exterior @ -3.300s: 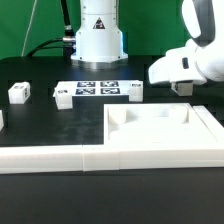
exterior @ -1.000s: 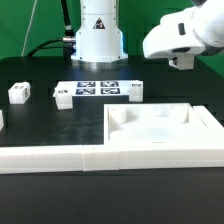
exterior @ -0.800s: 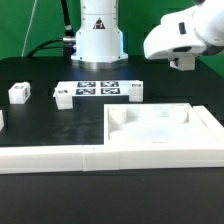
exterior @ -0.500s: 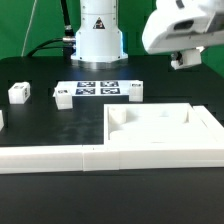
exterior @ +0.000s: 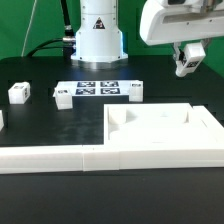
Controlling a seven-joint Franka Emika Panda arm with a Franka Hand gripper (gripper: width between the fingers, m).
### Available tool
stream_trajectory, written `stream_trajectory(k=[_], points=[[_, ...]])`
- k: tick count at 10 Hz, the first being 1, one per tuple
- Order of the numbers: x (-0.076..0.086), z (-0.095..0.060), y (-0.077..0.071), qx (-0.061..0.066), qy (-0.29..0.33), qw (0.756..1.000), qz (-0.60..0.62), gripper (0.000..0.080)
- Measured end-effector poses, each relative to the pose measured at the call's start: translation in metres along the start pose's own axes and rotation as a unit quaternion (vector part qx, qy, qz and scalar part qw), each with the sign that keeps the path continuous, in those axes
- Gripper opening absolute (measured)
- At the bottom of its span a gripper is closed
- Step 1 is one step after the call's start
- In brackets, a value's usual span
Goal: Assemble one leg
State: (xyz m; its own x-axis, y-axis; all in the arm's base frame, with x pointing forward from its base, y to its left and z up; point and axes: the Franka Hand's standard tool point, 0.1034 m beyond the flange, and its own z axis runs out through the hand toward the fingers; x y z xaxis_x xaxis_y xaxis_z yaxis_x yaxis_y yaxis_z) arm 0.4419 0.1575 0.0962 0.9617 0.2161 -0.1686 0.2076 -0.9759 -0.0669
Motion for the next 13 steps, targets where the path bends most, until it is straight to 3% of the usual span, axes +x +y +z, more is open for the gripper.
stream_trajectory(k=[1,3,5,7,10,13], points=[[0.008,0.002,0.008,0.001,0.036,0.999,-0.017,0.0288],[0.038,-0.012,0.031,-0.005,0.136,0.99,-0.046,0.0288],[0.054,-0.019,0.04,-0.01,0.207,0.977,-0.058,0.0288],[0.047,-0.013,0.04,-0.011,0.212,0.975,-0.059,0.0288],[0.058,-0.013,0.044,-0.013,0.217,0.974,-0.067,0.0288],[0.117,-0.025,0.072,-0.015,0.238,0.968,-0.083,0.0288]])
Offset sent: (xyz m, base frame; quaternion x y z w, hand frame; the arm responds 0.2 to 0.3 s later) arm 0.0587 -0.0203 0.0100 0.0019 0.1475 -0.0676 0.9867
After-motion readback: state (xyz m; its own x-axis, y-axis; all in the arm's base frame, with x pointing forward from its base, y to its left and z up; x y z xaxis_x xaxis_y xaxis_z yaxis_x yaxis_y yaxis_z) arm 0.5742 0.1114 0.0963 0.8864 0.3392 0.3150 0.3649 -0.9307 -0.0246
